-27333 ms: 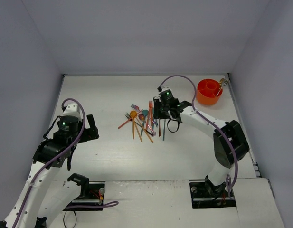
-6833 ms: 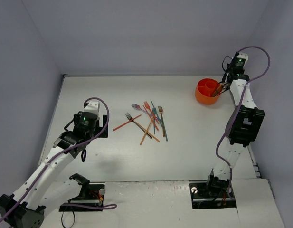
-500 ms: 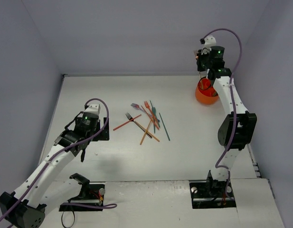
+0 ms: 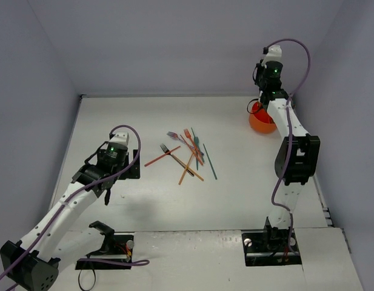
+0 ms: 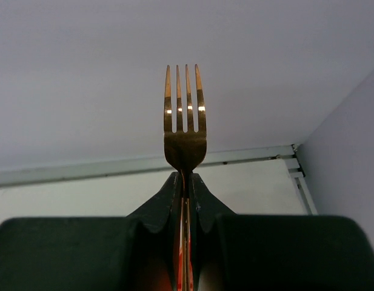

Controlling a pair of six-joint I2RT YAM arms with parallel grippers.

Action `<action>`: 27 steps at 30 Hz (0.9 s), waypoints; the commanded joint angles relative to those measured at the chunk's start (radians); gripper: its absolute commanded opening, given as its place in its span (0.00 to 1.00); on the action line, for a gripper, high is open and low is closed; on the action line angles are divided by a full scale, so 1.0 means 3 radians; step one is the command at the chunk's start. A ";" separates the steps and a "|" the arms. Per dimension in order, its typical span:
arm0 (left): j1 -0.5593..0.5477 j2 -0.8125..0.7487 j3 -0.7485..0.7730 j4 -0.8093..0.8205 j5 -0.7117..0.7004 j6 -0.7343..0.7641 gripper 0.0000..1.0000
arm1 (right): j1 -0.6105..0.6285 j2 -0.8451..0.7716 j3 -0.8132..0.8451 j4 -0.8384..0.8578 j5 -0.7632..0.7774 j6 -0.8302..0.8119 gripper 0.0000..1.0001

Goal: Sort the eating utensils into containers

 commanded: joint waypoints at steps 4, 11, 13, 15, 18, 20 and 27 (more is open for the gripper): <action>0.0023 0.0030 0.0026 0.0126 -0.0081 0.0034 0.91 | 0.0052 0.0113 -0.0104 0.1161 0.0941 0.0313 0.00; 0.0023 0.0050 0.0024 0.0126 -0.0088 0.0034 0.91 | 0.0049 0.0314 -0.0053 0.1388 0.1217 0.0347 0.00; 0.0023 0.0055 0.0024 0.0126 -0.0089 0.0034 0.91 | 0.0042 0.0372 -0.0033 0.1427 0.1280 0.0363 0.00; 0.0023 0.0056 0.0020 0.0126 -0.0096 0.0034 0.91 | 0.0038 0.0427 -0.0019 0.1442 0.1287 0.0378 0.00; 0.0023 0.0066 0.0019 0.0126 -0.0093 0.0032 0.91 | 0.0044 0.0484 -0.0012 0.1470 0.1334 0.0383 0.00; 0.0023 0.0076 0.0023 0.0126 -0.0088 0.0034 0.91 | 0.0044 0.0525 -0.0025 0.1493 0.1352 0.0413 0.00; 0.0023 0.0112 0.0024 0.0131 -0.0055 0.0044 0.91 | 0.0050 0.0542 -0.0191 0.1503 0.1286 0.0561 0.00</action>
